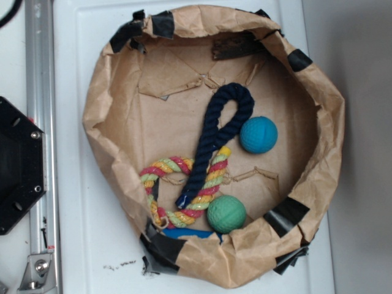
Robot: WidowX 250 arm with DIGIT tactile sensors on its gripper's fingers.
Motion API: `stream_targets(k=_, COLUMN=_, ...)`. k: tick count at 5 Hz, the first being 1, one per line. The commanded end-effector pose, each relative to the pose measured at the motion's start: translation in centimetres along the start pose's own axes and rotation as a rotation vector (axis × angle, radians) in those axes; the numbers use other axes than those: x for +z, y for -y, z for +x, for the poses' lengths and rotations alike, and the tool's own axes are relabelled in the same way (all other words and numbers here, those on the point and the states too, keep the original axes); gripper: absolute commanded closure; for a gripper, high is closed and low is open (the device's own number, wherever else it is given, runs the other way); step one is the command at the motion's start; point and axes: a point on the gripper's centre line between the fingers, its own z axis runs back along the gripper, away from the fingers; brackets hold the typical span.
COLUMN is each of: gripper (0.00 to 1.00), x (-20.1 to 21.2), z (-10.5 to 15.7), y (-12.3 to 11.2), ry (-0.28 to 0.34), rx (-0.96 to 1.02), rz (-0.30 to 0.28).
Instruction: Grab the blue ball.
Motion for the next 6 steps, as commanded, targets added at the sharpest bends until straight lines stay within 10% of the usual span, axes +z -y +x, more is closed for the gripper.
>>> stream_targets(k=1, gripper=0.00, x=0.0, z=0.0, y=0.0, ry=0.000, rx=0.000, rz=0.000)
stream_targets(k=2, gripper=0.00, x=-2.4, z=4.0, y=-1.8, ry=0.249, rx=-0.017, rz=-0.022)
stream_targets(k=4, gripper=0.00, x=-8.5, z=13.5, y=-4.7, ry=0.302, rx=-0.157, rz=0.026)
stream_targets(k=6, gripper=0.00, x=-17.8, z=19.1, y=-4.4, ry=0.203, rx=-0.256, rz=0.033)
